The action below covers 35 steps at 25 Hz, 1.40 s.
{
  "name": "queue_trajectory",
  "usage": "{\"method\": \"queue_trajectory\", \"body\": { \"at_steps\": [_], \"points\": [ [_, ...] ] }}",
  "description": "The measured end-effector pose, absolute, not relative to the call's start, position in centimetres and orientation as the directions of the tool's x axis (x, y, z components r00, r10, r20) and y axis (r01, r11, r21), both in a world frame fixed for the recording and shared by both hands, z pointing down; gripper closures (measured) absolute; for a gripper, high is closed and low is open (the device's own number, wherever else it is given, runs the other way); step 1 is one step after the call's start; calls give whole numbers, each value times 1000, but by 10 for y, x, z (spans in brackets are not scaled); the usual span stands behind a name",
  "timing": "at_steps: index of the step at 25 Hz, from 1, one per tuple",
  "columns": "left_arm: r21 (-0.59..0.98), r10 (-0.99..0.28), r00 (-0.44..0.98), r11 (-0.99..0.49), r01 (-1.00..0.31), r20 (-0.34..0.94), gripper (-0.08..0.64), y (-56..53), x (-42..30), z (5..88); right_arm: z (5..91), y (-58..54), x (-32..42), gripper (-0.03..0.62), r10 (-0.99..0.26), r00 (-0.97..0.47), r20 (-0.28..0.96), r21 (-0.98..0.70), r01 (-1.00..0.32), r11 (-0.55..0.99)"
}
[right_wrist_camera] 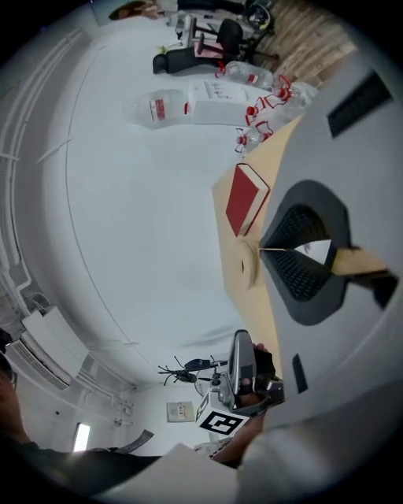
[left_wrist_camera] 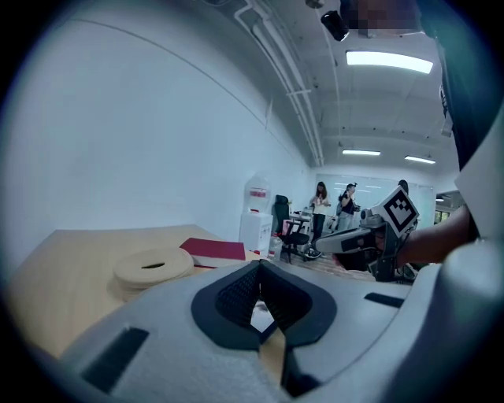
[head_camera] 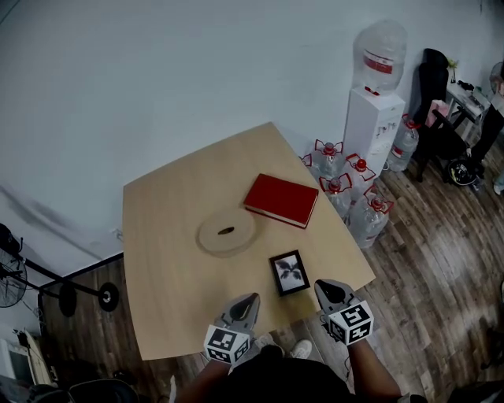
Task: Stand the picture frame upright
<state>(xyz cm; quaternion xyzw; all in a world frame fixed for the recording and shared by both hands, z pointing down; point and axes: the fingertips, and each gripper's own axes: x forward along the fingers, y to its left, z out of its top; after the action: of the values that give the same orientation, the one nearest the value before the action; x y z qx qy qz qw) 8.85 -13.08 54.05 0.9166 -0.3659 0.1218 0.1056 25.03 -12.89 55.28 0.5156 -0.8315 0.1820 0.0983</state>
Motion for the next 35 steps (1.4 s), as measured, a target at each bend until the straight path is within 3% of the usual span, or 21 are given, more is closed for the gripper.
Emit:
{"method": "queue_trajectory", "body": {
  "at_steps": [6, 14, 23, 35],
  "points": [
    [110, -656, 701, -703, -702, 280, 565, -159, 73, 539, 566, -175, 239, 581, -810, -446, 382, -211, -895, 393],
    [147, -652, 700, -692, -706, 291, 565, -173, 50, 551, 623, -215, 224, 578, -749, -401, 528, -169, -913, 371],
    [187, -699, 639, -614, -766, 322, 565, -183, 7, 566, 693, -233, 223, 458, -626, -382, 680, -188, -916, 354],
    [224, -698, 638, -599, -769, 326, 565, -182, 3, 574, 751, -244, 231, 434, -561, -347, 752, -221, -934, 282]
  ]
}}
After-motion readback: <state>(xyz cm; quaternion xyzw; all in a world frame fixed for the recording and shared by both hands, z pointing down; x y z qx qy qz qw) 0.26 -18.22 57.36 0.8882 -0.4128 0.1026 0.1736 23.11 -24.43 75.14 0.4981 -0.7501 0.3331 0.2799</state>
